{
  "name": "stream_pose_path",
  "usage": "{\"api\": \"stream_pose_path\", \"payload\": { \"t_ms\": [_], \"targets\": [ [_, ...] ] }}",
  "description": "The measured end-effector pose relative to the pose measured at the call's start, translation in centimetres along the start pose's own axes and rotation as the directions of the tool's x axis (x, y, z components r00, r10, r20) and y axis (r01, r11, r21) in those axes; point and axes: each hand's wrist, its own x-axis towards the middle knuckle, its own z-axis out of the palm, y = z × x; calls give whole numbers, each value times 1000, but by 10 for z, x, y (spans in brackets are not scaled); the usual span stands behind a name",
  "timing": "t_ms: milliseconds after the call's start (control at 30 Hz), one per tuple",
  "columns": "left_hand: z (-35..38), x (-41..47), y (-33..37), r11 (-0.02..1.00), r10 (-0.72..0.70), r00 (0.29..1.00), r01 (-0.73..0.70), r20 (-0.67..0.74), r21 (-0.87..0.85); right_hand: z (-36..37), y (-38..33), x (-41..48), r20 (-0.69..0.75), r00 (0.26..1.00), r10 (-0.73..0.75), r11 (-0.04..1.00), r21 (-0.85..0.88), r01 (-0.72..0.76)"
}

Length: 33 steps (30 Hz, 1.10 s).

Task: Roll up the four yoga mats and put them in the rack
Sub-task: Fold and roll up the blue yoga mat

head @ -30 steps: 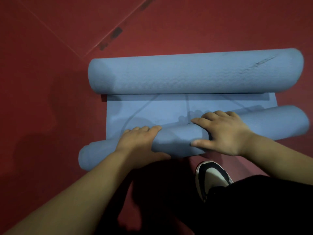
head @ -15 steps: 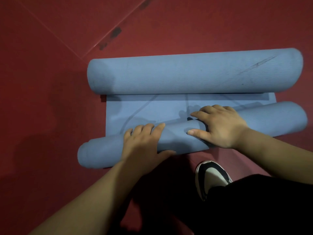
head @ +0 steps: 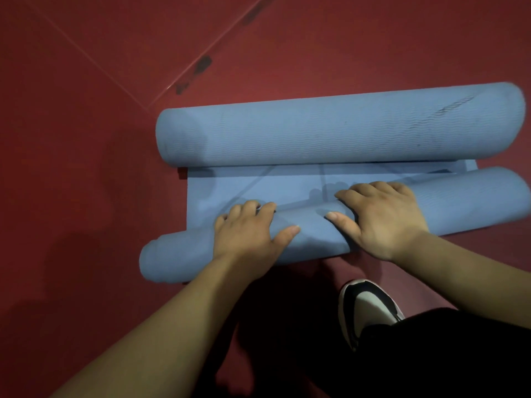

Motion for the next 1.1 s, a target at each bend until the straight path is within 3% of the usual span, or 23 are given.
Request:
{"api": "stream_pose_path", "payload": {
  "t_ms": [133,200,433,600,733,867,1100],
  "targets": [
    [16,-9,5,1000,9,969,-12,-246,-11,-2,1,4,22,1000,4,1000,-13,-3],
    [20,-8,4,1000,15,961,-18,-276,-7,-2,0,5,33,999,-1,1000,-17,2],
    [-4,10,4,998,-62,996,60,-57,-33,-10,2,22,66,998,19,999,49,-22],
    [-3,10,10,995,-95,994,95,-45,-12,-11,2,29,64,997,37,997,64,-41],
    [10,-3,15,999,-49,976,49,-213,-7,-12,2,29,84,995,49,996,72,-55],
    [-1,11,14,995,-98,994,98,-49,-17,-15,1,33,84,995,55,994,92,-63],
    [-10,27,8,990,-122,992,120,-30,-80,-19,6,29,91,995,32,996,79,-39]
  ]
}}
